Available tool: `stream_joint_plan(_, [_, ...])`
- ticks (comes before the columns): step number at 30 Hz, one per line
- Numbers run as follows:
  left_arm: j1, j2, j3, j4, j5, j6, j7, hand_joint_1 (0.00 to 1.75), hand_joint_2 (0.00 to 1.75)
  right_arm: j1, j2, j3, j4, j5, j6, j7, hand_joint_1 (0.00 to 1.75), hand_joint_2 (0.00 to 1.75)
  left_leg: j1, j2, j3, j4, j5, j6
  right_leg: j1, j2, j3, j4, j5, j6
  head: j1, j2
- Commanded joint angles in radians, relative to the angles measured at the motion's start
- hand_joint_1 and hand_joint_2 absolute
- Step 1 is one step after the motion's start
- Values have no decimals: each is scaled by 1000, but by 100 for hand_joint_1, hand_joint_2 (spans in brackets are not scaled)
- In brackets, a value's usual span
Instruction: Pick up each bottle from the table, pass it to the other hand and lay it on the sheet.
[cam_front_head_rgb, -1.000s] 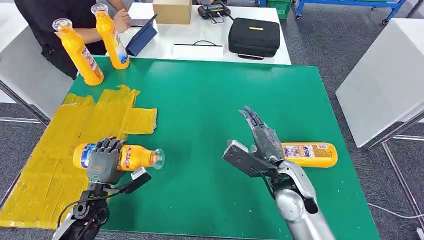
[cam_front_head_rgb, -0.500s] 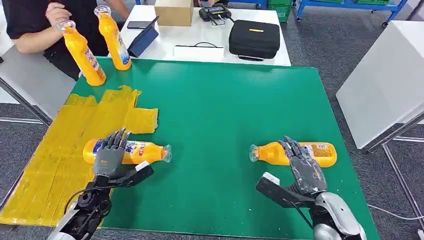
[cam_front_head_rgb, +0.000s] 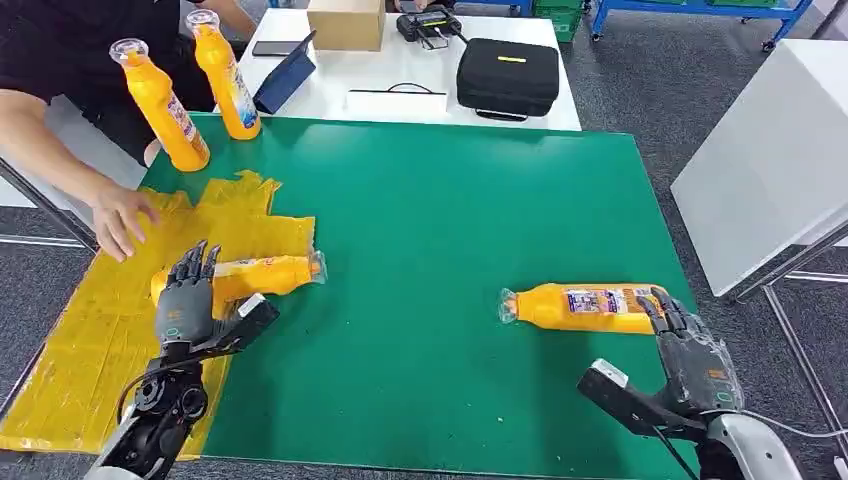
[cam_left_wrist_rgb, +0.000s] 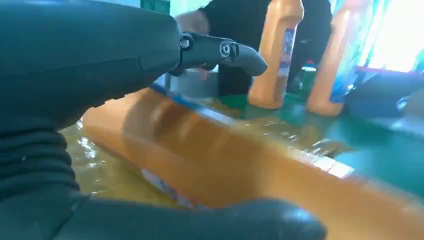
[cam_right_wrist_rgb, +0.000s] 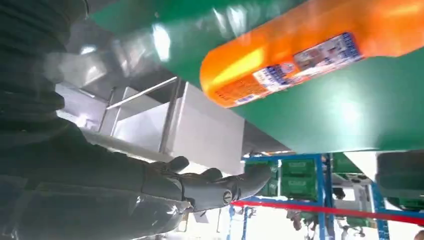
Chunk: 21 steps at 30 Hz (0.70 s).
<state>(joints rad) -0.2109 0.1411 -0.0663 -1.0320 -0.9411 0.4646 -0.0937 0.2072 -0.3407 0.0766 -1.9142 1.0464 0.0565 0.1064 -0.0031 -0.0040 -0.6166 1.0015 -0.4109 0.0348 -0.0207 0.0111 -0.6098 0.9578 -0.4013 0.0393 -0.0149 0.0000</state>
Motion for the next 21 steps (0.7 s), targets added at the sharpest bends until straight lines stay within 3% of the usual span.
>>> stream_joint_plan(1, [94, -54, 64, -421, 503, -186, -130, 0, 0, -36, -25, -137, 167, -23, -9, -49, 0, 175, 1, -1, 2, 2, -3, -2, 1, -2, 3, 1, -2, -2, 0, 0])
stream_joint_plan(7, [103, -24, 3, -462, 648, -219, -166, 0, 0, -82, -47, -137, 269, -49, -12, -74, 0, 175, -1, 0, 1, 0, -1, -1, 0, 0, 2, -1, 0, -2, 0, 0])
stream_joint_plan(10, [98, -26, -16, -476, 846, -326, -160, 0, 0, -118, -62, -101, 332, -44, -2, -62, 0, 175, -1, 1, 2, 0, -1, -2, 0, 0, 3, -1, 0, -2, 0, 0])
stream_joint_plan(13, [65, -6, -61, -459, 996, -426, -145, 0, 0, -240, -85, -10, 473, -30, 0, -64, 0, 175, 0, 2, 2, 0, -1, -1, 0, 2, 2, -2, 1, -2, 0, 0])
stream_joint_plan(21, [55, 7, -103, -469, 999, -425, -156, 0, 0, -304, -121, 97, 538, -76, -21, -81, 0, 175, 0, 1, 1, 0, 1, 0, 0, 1, 2, -1, 2, 0, 0, 0])
